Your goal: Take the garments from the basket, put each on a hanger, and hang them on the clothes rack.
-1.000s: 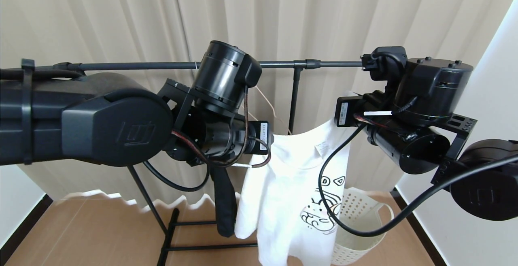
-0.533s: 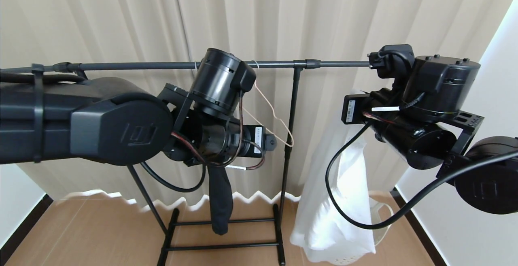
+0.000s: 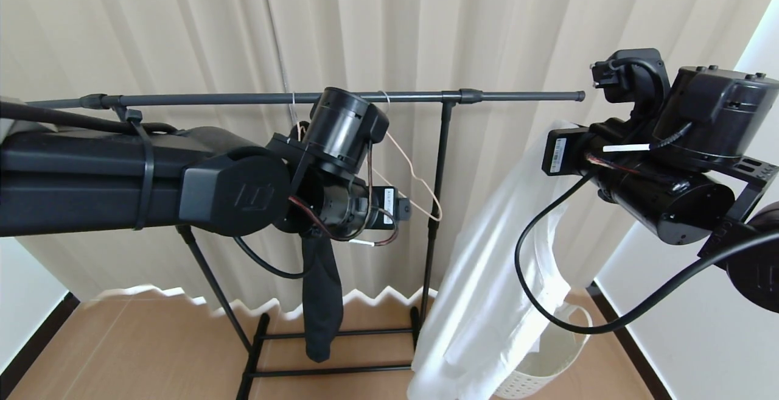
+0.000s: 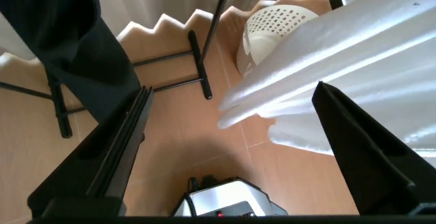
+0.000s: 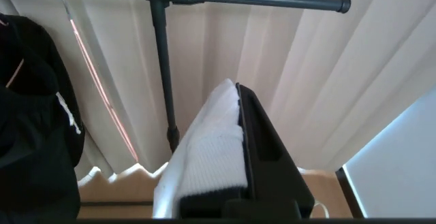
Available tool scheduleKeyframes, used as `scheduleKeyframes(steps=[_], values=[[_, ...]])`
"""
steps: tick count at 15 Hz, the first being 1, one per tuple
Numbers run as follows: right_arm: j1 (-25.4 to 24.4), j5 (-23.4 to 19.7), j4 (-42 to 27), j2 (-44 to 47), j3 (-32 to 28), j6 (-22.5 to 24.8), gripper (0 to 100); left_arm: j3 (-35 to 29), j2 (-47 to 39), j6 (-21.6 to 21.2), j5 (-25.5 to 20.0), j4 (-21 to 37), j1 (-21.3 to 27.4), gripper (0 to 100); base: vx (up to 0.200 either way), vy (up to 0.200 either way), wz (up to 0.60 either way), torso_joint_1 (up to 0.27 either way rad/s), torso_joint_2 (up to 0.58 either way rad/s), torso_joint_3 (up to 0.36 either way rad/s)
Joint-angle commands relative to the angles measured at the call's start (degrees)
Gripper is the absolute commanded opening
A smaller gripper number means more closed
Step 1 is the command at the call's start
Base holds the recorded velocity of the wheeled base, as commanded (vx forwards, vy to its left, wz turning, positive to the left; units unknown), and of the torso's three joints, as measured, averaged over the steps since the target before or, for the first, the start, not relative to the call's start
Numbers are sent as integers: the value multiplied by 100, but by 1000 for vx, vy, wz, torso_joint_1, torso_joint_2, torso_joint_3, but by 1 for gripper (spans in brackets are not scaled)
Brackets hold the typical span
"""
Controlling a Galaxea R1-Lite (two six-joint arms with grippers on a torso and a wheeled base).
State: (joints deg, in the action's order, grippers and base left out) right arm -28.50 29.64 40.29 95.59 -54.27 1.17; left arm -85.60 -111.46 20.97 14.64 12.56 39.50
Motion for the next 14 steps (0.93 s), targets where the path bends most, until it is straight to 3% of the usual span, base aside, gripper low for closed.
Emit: scheduleKeyframes(steps=[1,7,14], values=[[38,-2,5,-31,-4,15,0,-53,-113,4,12,-52,-3,100,0,-200,0,2,2,7],[38,-10,5,-23,-4,15,0,-115,-218,21,12,-157,-91,100,200,0,0,-1,2,4],[55,-10,5,-14,-4,15,0,-572,-807,197,92,-509,-153,100,0,0,0,0,0,0]])
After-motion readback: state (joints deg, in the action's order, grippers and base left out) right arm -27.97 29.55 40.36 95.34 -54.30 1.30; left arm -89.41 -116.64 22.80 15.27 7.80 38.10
